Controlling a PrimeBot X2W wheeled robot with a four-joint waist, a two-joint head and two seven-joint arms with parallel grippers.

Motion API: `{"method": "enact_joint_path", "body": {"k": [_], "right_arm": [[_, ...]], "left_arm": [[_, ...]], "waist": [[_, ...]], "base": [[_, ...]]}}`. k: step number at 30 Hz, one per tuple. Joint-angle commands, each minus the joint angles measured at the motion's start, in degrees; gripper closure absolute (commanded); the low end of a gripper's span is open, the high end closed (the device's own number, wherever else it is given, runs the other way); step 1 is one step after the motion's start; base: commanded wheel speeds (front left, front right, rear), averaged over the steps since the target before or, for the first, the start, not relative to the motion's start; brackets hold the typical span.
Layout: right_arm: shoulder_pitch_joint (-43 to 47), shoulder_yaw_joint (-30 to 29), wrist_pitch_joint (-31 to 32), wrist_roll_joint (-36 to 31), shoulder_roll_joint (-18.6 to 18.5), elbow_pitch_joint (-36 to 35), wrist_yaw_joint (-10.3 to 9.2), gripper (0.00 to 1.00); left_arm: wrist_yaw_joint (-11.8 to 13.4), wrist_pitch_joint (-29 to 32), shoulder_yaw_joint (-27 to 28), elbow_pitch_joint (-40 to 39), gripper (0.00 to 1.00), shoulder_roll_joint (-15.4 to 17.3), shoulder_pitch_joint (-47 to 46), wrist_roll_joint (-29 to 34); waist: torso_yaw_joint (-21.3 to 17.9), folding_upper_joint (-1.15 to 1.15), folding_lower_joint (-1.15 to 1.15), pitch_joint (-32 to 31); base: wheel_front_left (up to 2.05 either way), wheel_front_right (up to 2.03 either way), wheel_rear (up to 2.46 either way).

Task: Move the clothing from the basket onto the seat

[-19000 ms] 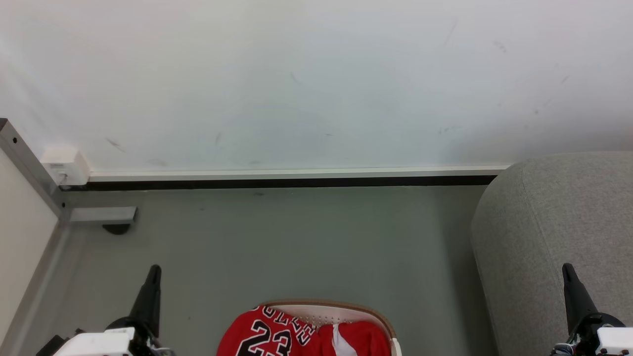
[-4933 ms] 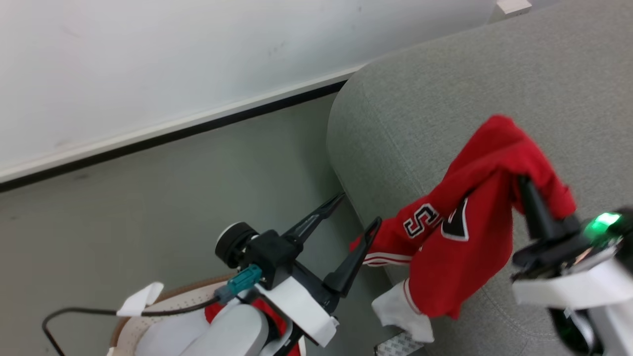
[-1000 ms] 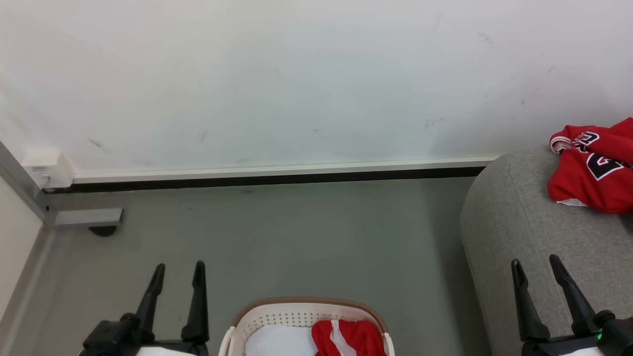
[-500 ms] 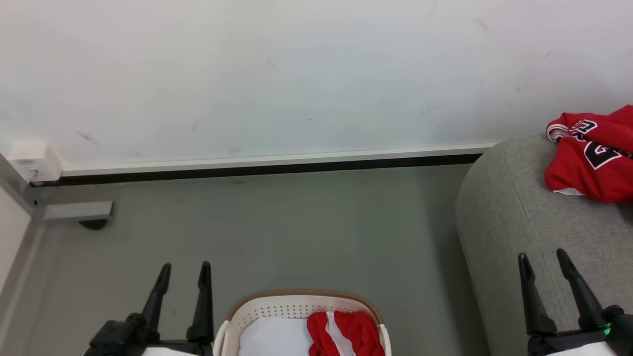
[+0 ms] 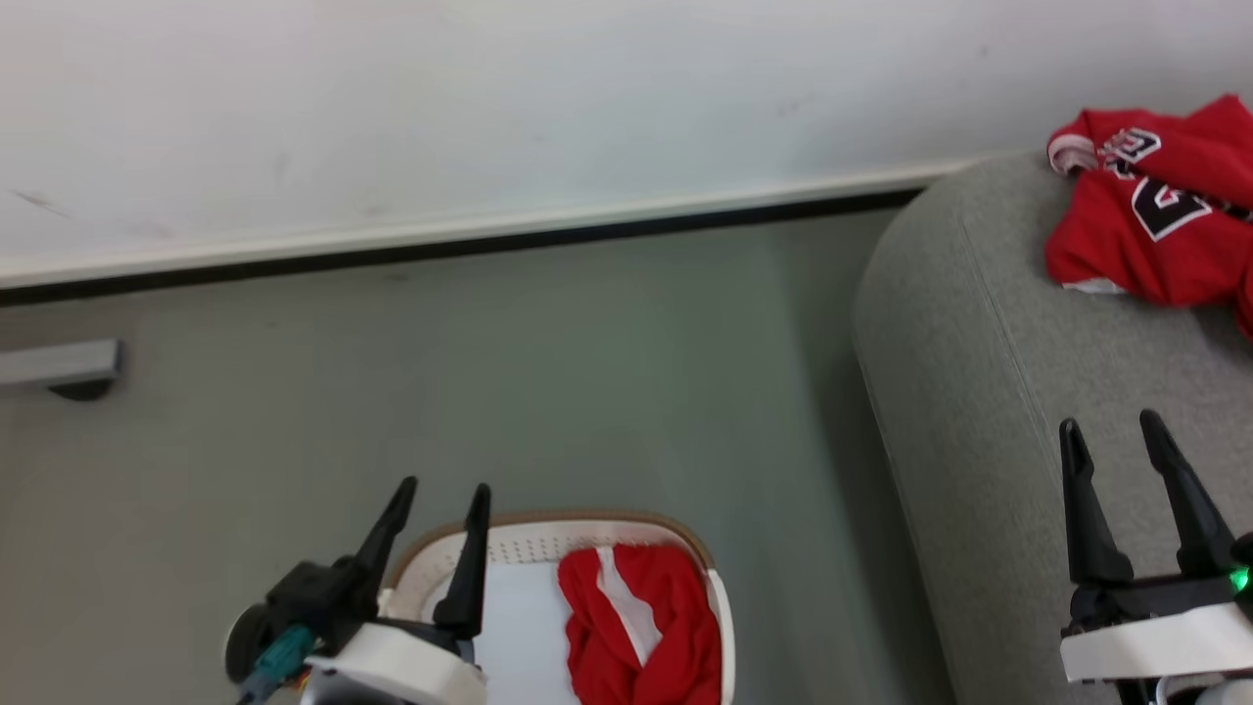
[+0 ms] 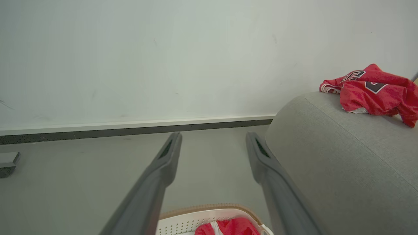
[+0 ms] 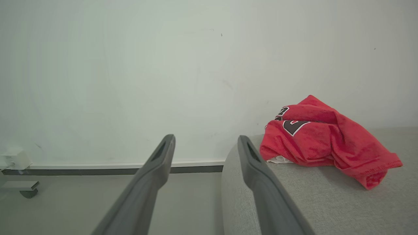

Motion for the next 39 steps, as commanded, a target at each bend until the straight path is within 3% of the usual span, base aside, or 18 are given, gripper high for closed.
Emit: {"method": "enact_joint_path", "body": {"k": [1,21,30,39], "right_arm": [[-1.05,-0.2,-0.37,0.42,-0.25,0.04,-0.13,0.0],[-12.64,-0.83,-0.4,1.26,1.89,-4.4,-0.13,0.0],[-16.01,-2.15,-0.4,1.28,3.53,-6.75,-0.13,0.0],[-17.93,-1.92,-0.41,1.79,5.36,-8.05,-0.13,0.0]], "left_arm": [[-0.31,0.13,-0.25,1.06,0.0,0.77,-1.43,0.54],[-3.11,13.37,-10.51,30.59,0.0,3.82,-20.54,-2.38],[-3.1,19.38,-18.46,39.72,0.0,5.77,-28.3,-9.47],[-3.01,21.59,-24.16,43.4,0.0,8.35,-34.51,-16.56]], "waist": [[-2.16,0.0,-0.01,2.82],[-9.33,0.0,-0.01,20.59],[-12.02,0.0,-0.01,28.43],[-15.29,0.0,-0.01,34.11]], "base": [[0.0,0.0,0.0],[0.0,0.0,0.0],[0.0,0.0,0.0],[0.0,0.0,0.0]]}}
